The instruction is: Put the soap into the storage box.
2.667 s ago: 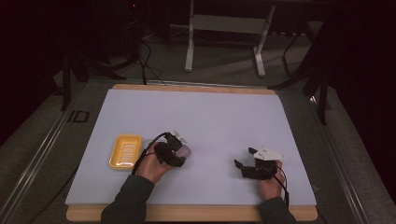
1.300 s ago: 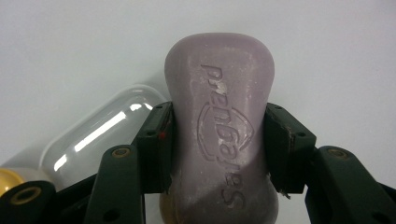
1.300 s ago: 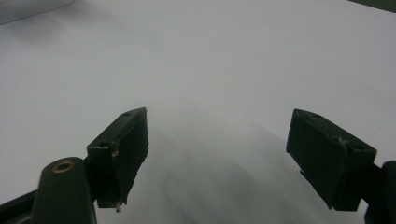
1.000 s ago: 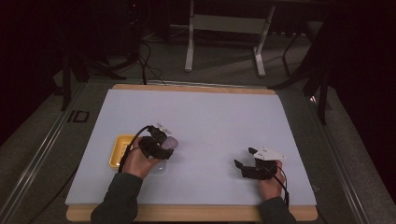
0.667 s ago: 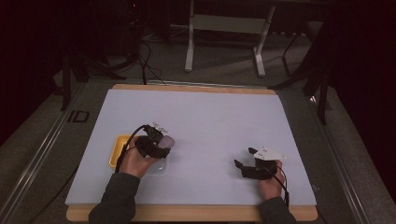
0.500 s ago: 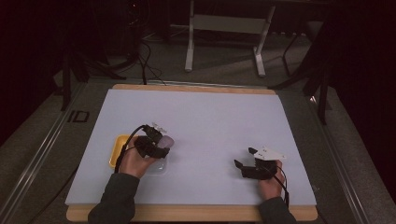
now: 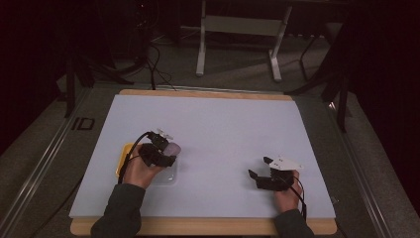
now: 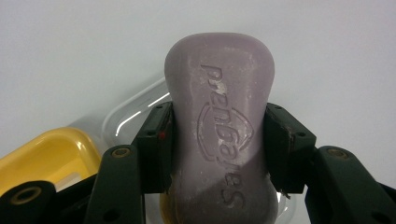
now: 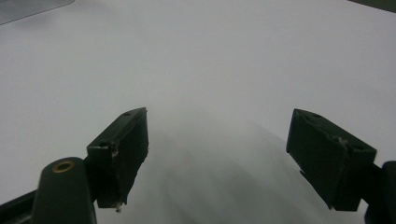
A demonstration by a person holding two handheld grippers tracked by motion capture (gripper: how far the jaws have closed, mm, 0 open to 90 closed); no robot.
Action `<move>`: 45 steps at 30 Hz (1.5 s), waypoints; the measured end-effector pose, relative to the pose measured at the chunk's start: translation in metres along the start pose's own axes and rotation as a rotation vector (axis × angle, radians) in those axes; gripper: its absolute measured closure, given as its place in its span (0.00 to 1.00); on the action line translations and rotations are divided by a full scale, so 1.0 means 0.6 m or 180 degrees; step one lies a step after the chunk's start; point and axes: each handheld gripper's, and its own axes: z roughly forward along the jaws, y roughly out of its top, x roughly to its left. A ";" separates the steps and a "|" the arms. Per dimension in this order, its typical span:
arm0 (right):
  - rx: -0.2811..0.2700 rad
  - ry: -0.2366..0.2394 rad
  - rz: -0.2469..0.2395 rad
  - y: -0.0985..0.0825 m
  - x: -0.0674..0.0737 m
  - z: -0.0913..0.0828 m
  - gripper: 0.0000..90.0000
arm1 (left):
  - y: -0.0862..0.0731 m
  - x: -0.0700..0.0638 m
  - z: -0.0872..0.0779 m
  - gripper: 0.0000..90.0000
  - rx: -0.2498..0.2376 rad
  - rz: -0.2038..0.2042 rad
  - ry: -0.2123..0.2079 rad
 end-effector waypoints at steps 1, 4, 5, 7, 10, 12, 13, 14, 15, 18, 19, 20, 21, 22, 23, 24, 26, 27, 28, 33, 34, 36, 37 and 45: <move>0.0000 0.0001 -0.0001 0.000 0.000 0.000 0.23 | -0.001 0.001 0.000 0.55 -0.0008 -0.0014 0.0007; 0.0000 -0.0001 -0.0001 0.000 0.000 0.000 0.23 | -0.002 0.004 -0.002 0.55 -0.0009 -0.0030 0.0010; 0.0000 -0.0001 -0.0002 0.000 0.000 0.000 0.23 | -0.002 0.005 -0.003 0.55 -0.0009 -0.0029 0.0012; -0.0001 -0.0002 0.0000 0.000 0.000 0.000 0.23 | -0.003 0.006 -0.004 0.55 -0.0010 -0.0039 0.0018; 0.0000 -0.0002 0.0000 0.000 0.000 0.000 0.23 | -0.004 0.009 -0.006 0.55 -0.0017 -0.0055 0.0023; -0.0001 -0.0002 -0.0002 0.000 0.000 0.000 0.23 | -0.005 0.010 -0.006 0.55 -0.0017 -0.0075 0.0027; -0.0001 -0.0003 0.0000 0.000 0.000 0.000 0.23 | -0.005 0.011 -0.006 0.55 -0.0020 -0.0079 0.0028; -0.0001 -0.0003 0.0000 0.000 0.000 0.000 0.23 | -0.006 0.012 -0.007 0.55 -0.0016 -0.0080 0.0027; -0.0001 -0.0003 0.0001 0.000 0.000 0.000 0.23 | -0.006 0.012 -0.007 0.55 -0.0013 -0.0082 0.0028; -0.0006 -0.0004 -0.0003 0.000 0.000 0.000 0.23 | -0.008 0.015 -0.009 0.55 -0.0022 -0.0117 0.0036; -0.0005 -0.0005 -0.0004 0.000 0.000 0.000 0.23 | -0.008 0.015 -0.009 0.55 -0.0021 -0.0116 0.0038; -0.0005 -0.0004 -0.0002 0.000 0.000 0.000 0.23 | -0.008 0.016 -0.010 0.55 -0.0026 -0.0120 0.0037; -0.0006 -0.0004 -0.0002 0.000 0.000 0.000 0.23 | -0.009 0.017 -0.010 0.55 -0.0029 -0.0131 0.0043; -0.0006 -0.0006 -0.0005 0.000 0.000 0.000 0.23 | -0.009 0.018 -0.011 0.55 -0.0029 -0.0138 0.0047; -0.0002 -0.0004 0.0001 0.000 0.000 0.000 0.23 | -0.009 0.019 -0.012 0.55 -0.0032 -0.0144 0.0048; -0.0001 -0.0004 0.0001 0.000 0.000 0.000 0.23 | -0.009 0.020 -0.013 0.55 -0.0035 -0.0146 0.0050; -0.0001 -0.0004 0.0001 0.000 0.000 0.000 0.23 | -0.010 0.022 -0.015 0.55 -0.0039 -0.0159 0.0060; -0.0001 -0.0005 0.0001 0.000 0.000 0.000 0.23 | -0.010 0.022 -0.015 0.55 -0.0042 -0.0170 0.0063; -0.0002 -0.0005 0.0001 0.000 0.000 0.000 0.23 | -0.010 0.023 -0.016 0.55 -0.0043 -0.0176 0.0060; -0.0002 -0.0006 0.0000 0.000 0.000 0.000 0.23 | -0.011 0.026 -0.017 0.55 -0.0041 -0.0197 0.0066; 0.0001 -0.0007 0.0000 0.000 0.000 0.000 0.23 | -0.012 0.028 -0.018 0.55 -0.0044 -0.0213 0.0070; -0.0002 -0.0004 -0.0002 0.000 0.000 0.000 0.23 | -0.013 0.030 -0.019 0.55 -0.0042 -0.0217 0.0073; -0.0001 -0.0005 0.0001 0.000 0.000 0.000 0.23 | -0.014 0.031 -0.018 0.55 -0.0043 -0.0229 0.0073; 0.0002 -0.0007 -0.0001 0.000 0.000 0.000 0.23 | -0.016 0.038 -0.023 0.55 -0.0049 -0.0263 0.0086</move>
